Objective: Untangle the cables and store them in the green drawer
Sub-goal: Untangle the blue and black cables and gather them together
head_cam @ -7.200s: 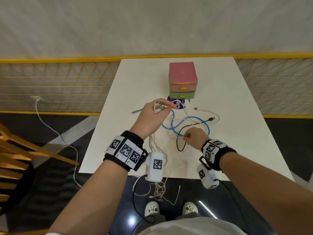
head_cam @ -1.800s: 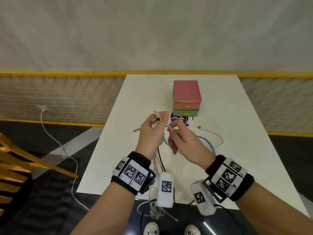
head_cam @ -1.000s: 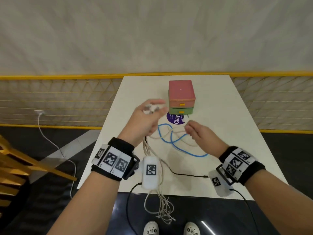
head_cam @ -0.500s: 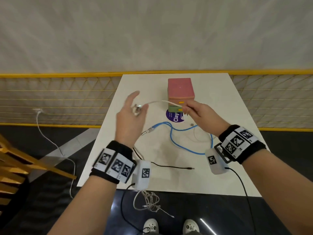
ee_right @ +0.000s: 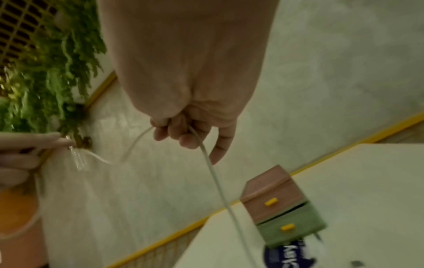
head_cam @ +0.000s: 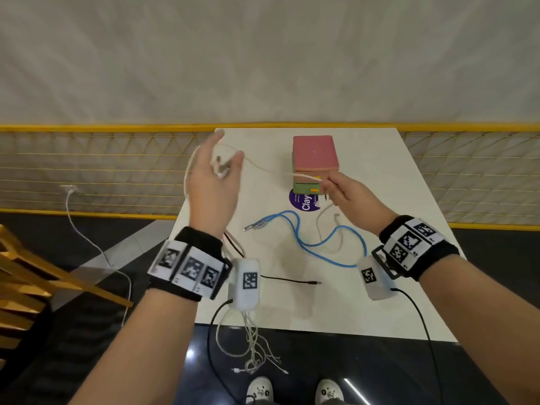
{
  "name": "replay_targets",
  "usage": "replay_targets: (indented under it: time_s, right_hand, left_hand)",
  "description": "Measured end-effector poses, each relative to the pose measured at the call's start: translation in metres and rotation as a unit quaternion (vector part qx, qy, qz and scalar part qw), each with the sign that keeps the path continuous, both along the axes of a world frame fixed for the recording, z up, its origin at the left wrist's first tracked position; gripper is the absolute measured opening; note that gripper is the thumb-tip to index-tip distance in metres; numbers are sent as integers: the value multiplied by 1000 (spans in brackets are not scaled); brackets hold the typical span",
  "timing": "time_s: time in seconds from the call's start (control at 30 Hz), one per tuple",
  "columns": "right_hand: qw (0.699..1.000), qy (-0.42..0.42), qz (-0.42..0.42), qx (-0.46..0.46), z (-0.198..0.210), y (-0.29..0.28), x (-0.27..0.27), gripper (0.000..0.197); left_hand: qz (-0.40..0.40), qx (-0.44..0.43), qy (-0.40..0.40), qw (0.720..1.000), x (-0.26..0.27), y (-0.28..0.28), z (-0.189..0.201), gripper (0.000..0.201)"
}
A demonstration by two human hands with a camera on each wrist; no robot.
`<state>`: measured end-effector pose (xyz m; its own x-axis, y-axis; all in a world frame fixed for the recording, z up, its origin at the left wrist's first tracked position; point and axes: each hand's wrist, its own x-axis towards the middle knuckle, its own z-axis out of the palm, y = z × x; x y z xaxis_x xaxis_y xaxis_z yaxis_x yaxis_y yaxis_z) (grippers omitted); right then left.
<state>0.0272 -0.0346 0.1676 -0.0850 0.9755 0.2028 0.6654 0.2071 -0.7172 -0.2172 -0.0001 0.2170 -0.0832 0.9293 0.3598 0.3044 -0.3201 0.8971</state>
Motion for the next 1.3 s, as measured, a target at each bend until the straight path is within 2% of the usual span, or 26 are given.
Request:
replay_targets:
  time_s: [0.07,0.1,0.17,0.2,0.27,0.33,0.4,0.5,0.6,0.7,0.8,0.87,0.9,0.97,1.0,1.03,1.1,1.17,1.2,1.23,1.3]
  right_hand:
    - [999,13,27,39,16,2,-17,25]
    - [997,18,44,63,23,4,-24,27]
    - [993,21,80,89,34,6,-33,21]
    - [991,18,90,94,36,8,-35,18]
    - [991,11,95,90,29,12,-29,22]
    - [995,-9,67,68,14,17,-16,32]
    - [999,-32,33,19,-4,19,-1,27]
    - [996,-88,15,17,-17,22,9,20]
    - [993,-115,3,25,-1,21,0,22]
    - [996,-70,44,-24,20,6,-15,21]
    - [990,-3,72,-122,26,-16,-23,18]
    - [971,20,132,-201,19,-32,-29,16]
    - [955,5,170,-243,13,-40,-33,17]
    - [917,-115,237,-300,2,-50,-37,24]
    - [896,-193,247,-314,-4,-51,-35,28]
    - [886,-255,236,-308,-8,-49,-32,29]
    - [902,-309,171,-250,-9,-37,-24,25]
    - [946,-259,104,-163,-4,-25,-21,35]
    - [965,-202,106,-133,2,-21,-24,43]
    - [974,-139,132,-121,8,-20,-29,50]
    - [968,-15,209,-137,21,-23,-51,53]
  left_hand:
    - [-96,12,71,993,19,-12,-5,55]
    - [-134,8,115,984,29,-16,-8,54]
    - [-154,17,191,969,42,-19,-12,31]
    - [-144,24,196,970,44,-19,-11,22]
    - [-95,25,144,985,42,-13,-8,24]
    - [-14,31,33,999,33,-6,3,26]
    - [52,45,-34,997,18,2,11,28]
    - [74,45,-44,995,2,8,13,26]
    - [86,64,-65,992,-3,10,12,24]
    - [96,85,-64,990,-6,11,12,27]
    - [77,81,-61,992,-5,9,13,29]
    - [45,63,-62,995,-5,6,14,28]
    - [12,47,-52,997,-5,4,14,26]
    - [-91,-9,-25,996,-3,-4,12,15]
    - [-148,-40,-11,988,-2,-10,11,7]
    - [-191,-62,6,980,-1,-16,10,10]
    - [-249,-81,43,964,1,-24,5,29]
    - [-274,-81,79,955,4,-30,1,34]
    - [-280,-85,83,953,7,-33,1,32]
    - [-284,-89,78,951,11,-35,0,29]
    - [-288,-92,58,952,19,-40,2,23]
